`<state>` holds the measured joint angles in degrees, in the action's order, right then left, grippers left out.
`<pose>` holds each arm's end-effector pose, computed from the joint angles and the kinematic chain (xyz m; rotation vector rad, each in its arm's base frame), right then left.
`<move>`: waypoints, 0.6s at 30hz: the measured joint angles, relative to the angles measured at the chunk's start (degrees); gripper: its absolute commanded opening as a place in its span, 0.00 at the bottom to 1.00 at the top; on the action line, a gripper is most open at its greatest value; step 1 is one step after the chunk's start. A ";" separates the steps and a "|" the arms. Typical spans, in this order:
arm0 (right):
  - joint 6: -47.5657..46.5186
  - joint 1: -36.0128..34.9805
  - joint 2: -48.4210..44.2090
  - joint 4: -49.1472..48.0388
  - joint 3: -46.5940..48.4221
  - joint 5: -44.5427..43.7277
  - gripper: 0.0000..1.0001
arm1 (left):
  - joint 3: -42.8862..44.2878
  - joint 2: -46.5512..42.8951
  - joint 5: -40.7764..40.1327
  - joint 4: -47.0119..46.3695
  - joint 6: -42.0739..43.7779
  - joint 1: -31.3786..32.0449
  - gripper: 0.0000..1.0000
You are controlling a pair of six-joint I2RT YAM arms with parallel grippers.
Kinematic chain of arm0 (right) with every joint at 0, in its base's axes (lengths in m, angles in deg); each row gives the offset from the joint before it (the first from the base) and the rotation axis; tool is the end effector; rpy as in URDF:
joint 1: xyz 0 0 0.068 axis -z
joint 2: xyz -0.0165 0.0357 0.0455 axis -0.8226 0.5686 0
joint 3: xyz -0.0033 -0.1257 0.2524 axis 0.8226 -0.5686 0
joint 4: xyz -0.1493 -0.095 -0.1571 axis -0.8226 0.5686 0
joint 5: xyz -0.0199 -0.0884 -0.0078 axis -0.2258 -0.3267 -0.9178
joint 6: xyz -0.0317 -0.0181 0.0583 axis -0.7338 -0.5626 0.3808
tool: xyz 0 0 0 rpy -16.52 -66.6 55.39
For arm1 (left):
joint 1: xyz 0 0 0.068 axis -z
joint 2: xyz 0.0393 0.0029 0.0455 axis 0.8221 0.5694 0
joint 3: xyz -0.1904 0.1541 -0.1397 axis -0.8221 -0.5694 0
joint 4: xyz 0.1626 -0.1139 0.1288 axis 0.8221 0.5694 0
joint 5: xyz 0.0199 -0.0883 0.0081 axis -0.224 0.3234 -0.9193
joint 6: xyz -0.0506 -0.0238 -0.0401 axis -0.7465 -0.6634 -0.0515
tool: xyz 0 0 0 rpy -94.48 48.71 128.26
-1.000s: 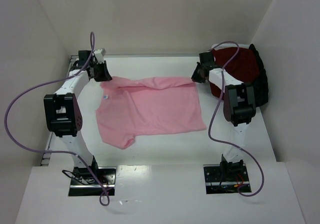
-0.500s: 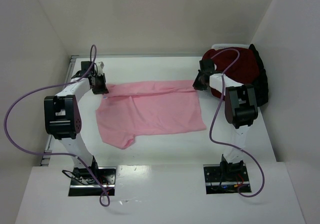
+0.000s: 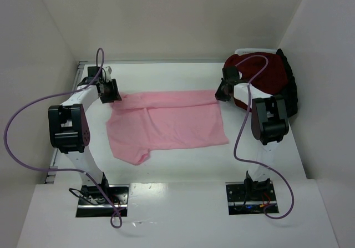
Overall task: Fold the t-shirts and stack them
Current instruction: Fold the flattened tshirt in 1/3 of the way
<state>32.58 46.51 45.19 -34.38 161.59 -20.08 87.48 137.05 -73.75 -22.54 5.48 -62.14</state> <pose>0.4124 0.0606 0.1870 0.5408 2.4416 0.2257 0.3964 0.0392 0.2186 -0.3493 2.4218 -0.2318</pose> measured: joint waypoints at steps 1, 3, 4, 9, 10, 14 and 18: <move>0.11 0.00 0.00 0.00 -0.13 0.02 0.25 | 0.00 0.00 0.57 -0.04 0.04 -0.02 0.68; 0.24 0.00 0.00 0.02 -0.22 0.00 0.43 | 0.00 0.00 1.86 -0.04 0.33 -0.04 0.84; 0.20 0.00 0.00 0.00 -0.22 0.00 0.46 | 0.00 0.00 2.36 -0.04 0.48 -0.04 0.86; -0.50 0.00 -0.24 0.02 -0.17 0.85 0.64 | 0.57 0.00 3.85 0.37 0.52 -0.04 0.93; -0.52 0.00 -0.42 0.15 -0.02 1.27 0.66 | 0.96 0.00 3.96 0.46 0.52 -0.04 0.93; -0.55 0.00 -0.74 0.07 2.89 4.26 0.69 | 4.37 0.79 5.03 -0.11 0.20 -0.04 0.91; -0.57 -0.20 -0.59 -1.57 7.28 9.88 0.69 | 8.11 4.02 7.41 -3.02 -1.22 -0.04 0.83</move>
<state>32.01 46.31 44.60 -35.95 168.87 -10.20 95.59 141.07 -66.34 -25.56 4.25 -62.19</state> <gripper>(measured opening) 0.686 0.857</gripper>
